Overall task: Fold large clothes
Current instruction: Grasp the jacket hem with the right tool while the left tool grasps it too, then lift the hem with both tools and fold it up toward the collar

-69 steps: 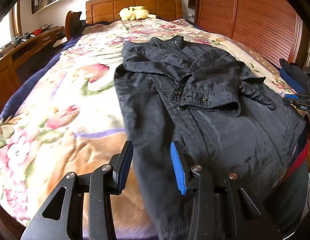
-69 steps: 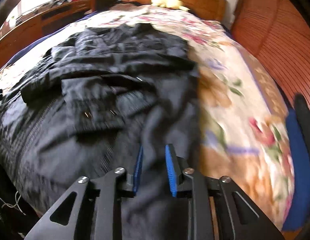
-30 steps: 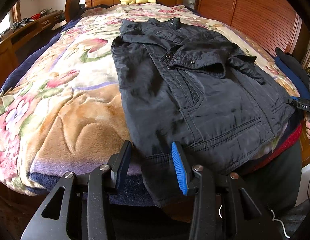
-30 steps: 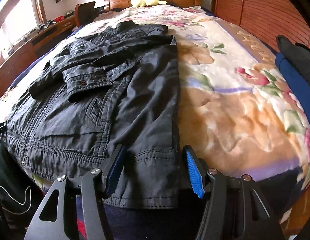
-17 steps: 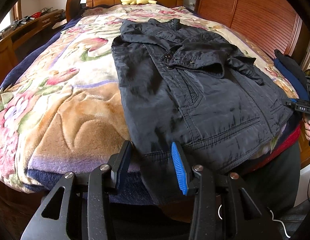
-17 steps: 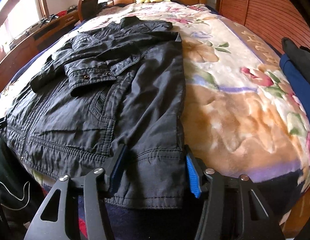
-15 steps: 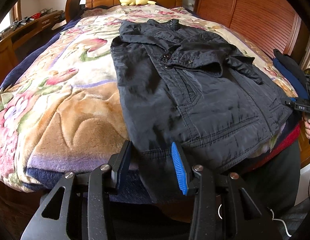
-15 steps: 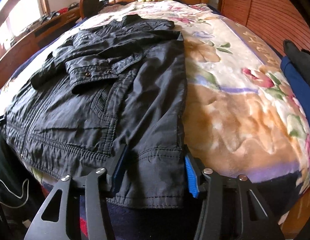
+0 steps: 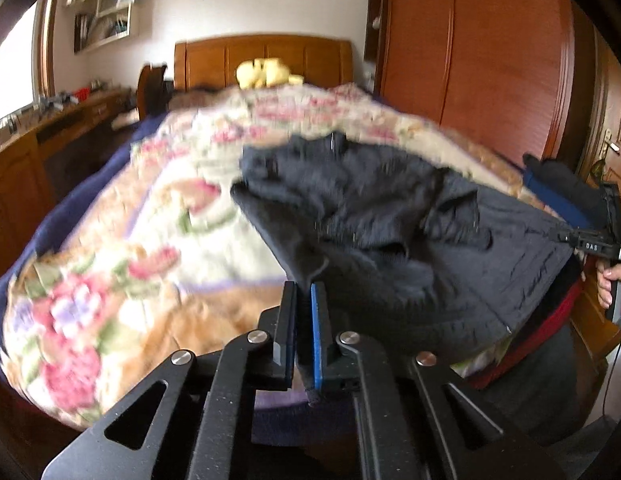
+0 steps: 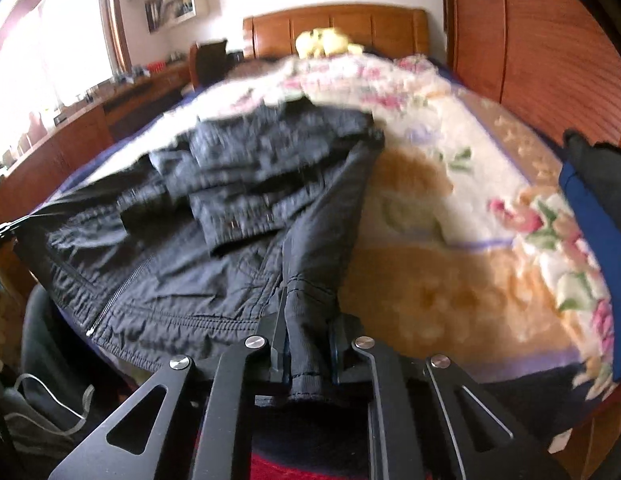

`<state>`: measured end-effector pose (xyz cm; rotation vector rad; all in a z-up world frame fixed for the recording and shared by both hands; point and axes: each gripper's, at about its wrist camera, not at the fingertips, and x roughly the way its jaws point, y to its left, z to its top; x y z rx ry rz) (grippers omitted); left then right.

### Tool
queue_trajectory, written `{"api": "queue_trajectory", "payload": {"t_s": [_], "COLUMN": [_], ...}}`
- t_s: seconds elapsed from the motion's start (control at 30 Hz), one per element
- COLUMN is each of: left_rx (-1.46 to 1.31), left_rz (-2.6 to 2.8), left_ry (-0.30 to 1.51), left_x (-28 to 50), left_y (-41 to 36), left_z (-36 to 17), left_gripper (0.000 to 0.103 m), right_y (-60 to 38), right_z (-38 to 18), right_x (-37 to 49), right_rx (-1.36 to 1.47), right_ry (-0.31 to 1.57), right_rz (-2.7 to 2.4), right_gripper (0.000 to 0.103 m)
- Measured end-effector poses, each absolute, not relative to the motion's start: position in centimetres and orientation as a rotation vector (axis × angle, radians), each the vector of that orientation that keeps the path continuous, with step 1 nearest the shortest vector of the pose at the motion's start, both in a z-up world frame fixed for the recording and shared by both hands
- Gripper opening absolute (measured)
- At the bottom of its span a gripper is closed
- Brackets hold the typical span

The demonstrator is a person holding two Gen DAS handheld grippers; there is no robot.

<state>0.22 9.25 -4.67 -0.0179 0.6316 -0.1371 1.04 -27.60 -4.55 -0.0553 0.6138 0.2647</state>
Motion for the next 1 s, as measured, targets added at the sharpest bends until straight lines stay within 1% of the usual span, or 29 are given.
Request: {"api": "queue_trajectory", "payload": {"t_s": [0.13, 0.33, 0.47, 0.6, 0.7, 0.77, 1.0], "left_rx": [-0.022, -0.008, -0.003, -0.001, 0.005, 0.0, -0.046], "left_rz": [-0.145, -0.152, -0.162, -0.168, -0.162, -0.155, -0.146], "left_ry": [0.56, 0.478, 0.409, 0.362, 0.368, 0.394, 0.497], "left_x": [-1.1, -4.4, -7.2, -8.9, -9.0, -8.2, -4.4], "left_y": [10.1, 10.4, 10.4, 10.7, 10.8, 11.0, 11.5], "left_z": [-1.3, 1.8, 4.1, 5.4, 5.0, 4.0, 0.4], "left_gripper": [0.007, 0.007, 0.006, 0.006, 0.006, 0.006, 0.006], "right_y": [-27.6, -27.9, -27.5, -28.4, -28.7, -29.5, -28.6], "right_z": [-1.9, 1.9, 3.6, 4.5, 4.5, 3.6, 0.0], "right_x": [-1.3, -6.4, -9.9, -12.8, -13.8, -13.6, -8.3], "right_rx": [-0.023, -0.012, -0.044, -0.017, -0.019, -0.015, 0.016], "right_ry": [0.553, 0.456, 0.401, 0.375, 0.356, 0.371, 0.472], "right_rz": [0.3, 0.337, 0.35, 0.379, 0.384, 0.385, 0.366], "right_gripper": [0.012, 0.011, 0.011, 0.011, 0.011, 0.011, 0.011]}}
